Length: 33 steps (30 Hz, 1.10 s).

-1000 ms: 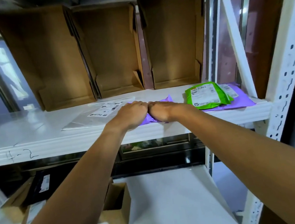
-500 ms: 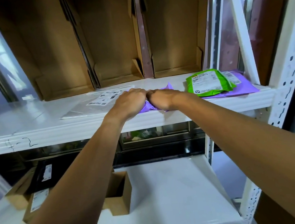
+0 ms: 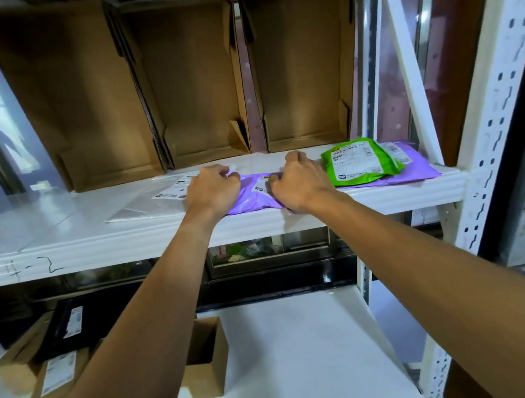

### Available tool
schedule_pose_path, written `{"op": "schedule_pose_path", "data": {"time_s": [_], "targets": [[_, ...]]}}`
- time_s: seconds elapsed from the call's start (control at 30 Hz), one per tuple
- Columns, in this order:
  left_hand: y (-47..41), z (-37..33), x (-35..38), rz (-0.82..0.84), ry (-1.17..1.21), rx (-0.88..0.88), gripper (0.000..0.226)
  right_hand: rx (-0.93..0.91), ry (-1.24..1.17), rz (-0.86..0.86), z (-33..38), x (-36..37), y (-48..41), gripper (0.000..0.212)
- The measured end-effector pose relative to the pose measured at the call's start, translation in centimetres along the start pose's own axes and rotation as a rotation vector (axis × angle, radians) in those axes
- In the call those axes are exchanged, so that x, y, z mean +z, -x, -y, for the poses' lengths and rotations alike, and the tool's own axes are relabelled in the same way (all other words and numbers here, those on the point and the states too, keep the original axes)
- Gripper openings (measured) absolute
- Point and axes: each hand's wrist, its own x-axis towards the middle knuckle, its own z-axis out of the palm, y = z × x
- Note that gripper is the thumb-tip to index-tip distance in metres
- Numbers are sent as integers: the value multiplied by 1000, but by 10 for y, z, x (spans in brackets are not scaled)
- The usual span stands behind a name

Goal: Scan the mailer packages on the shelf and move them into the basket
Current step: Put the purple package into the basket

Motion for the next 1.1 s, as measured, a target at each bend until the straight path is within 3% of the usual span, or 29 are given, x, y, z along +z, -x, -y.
{"op": "schedule_pose_path", "data": {"time_s": [0.2,0.37,0.47,0.57,0.73,0.87,1.1], "targets": [[-1,7,-5,18,290,13,41,43,-19,-20,1,0,0,78],[-1,-1,2,53,-20,-44,44,122,-83,-31,-1,2,-6,85],[-4,-2,3,68,-14,-59,46,205,-62,-19,-2,4,-11,87],[-7,2,2,70,66,-55,49,198,-67,4,0,5,-12,80],[-4,4,-3,80,392,-26,54,165,-227,-56,-3,0,-9,69],[-3,7,-6,91,469,-13,51,191,-304,-113,-6,0,-13,58],[-1,2,-3,36,401,4,41,145,-413,-248,-14,-2,-14,6]]}}
